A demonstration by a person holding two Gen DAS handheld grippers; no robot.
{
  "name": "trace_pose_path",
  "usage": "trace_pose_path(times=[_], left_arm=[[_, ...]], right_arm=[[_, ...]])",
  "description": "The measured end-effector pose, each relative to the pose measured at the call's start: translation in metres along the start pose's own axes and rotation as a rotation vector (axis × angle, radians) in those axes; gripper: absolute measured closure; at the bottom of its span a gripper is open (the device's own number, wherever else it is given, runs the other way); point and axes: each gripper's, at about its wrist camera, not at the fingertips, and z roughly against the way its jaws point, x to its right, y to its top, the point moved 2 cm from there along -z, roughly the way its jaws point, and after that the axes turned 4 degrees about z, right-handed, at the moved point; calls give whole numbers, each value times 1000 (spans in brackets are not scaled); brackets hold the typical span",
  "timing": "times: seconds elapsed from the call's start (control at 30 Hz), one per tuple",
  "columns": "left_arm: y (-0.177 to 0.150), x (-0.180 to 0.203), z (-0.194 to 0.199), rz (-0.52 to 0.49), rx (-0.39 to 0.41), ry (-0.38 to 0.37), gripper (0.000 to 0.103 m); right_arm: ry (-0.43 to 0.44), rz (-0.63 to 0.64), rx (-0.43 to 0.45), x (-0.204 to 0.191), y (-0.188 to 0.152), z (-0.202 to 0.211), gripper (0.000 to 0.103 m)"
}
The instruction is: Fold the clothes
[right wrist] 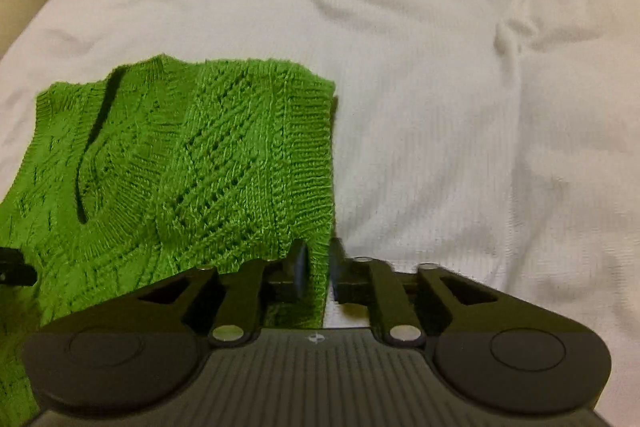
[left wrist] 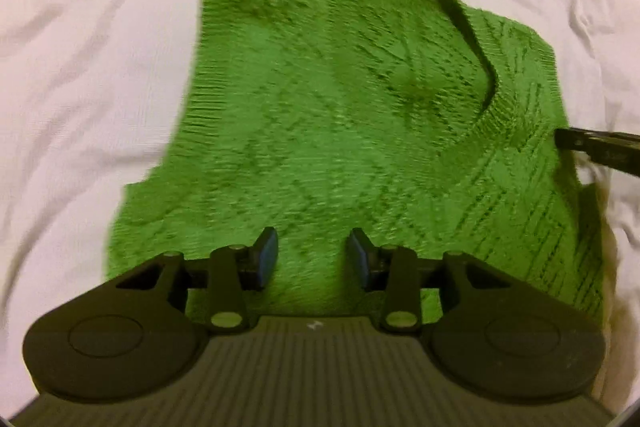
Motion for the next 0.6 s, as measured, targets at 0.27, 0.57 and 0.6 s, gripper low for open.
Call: trace_pose_path(times=[0.27,0.57,0.6], left_arm=[[0,-42,12,55,66,61,69],[8,15,-11,-252,155,10,67],[8,19,-19,-288,158,34,65]], right_arm=[[32,-94,56,-19,-18,40,55],[142,20,86,-63,-7,17,62],[125,37,91,-66,-3,12,62]])
